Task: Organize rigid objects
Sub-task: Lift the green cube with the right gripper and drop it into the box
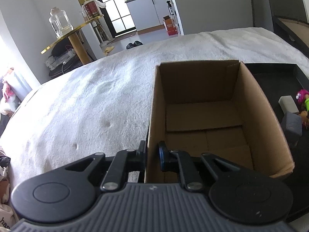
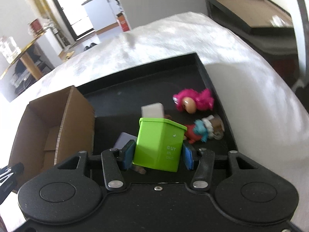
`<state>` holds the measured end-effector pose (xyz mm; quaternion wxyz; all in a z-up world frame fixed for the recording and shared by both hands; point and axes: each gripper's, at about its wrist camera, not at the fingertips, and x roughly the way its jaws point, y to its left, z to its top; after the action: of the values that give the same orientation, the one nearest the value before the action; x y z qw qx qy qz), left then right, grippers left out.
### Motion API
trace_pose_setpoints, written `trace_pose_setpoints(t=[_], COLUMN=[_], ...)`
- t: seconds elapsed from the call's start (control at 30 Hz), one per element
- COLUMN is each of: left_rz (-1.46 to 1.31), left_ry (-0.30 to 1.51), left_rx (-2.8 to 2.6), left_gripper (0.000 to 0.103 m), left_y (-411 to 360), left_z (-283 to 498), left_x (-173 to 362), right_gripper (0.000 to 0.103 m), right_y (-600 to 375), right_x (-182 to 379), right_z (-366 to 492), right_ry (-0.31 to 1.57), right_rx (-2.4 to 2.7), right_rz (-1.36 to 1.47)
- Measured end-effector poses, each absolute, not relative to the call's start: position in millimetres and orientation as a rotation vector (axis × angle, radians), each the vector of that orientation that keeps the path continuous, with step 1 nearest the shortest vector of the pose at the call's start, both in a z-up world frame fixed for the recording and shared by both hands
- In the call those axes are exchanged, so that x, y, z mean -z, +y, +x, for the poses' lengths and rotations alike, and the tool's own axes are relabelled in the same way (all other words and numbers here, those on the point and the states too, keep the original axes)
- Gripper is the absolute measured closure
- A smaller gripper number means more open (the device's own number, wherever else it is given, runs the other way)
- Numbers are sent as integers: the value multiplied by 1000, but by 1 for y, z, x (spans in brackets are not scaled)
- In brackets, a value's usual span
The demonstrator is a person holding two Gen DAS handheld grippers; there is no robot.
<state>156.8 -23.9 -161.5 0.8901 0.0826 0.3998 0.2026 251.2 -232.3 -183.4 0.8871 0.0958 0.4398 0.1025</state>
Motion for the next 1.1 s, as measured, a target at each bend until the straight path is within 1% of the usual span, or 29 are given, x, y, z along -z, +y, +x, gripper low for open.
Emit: trace_pose_setpoints(t=[0.3, 0.47, 0.87, 1.1], left_rz=[153, 134, 125, 101], left_ry=[822, 835, 793, 782], left_rx=[-413, -413, -380, -379], left_gripper=[92, 92, 93, 94], left_y=[-20, -12, -6, -4], left_z=[156, 159, 155, 154], left_x=[160, 164, 166, 165], right_gripper=[53, 53, 53, 53], right_y=[-201, -188, -148, -126], right_x=[160, 153, 133, 128], right_z=[247, 247, 240, 233], right_ry=[817, 780, 680, 663], right_rx=[-315, -372, -504, -593], right_rz=[79, 41, -20, -57])
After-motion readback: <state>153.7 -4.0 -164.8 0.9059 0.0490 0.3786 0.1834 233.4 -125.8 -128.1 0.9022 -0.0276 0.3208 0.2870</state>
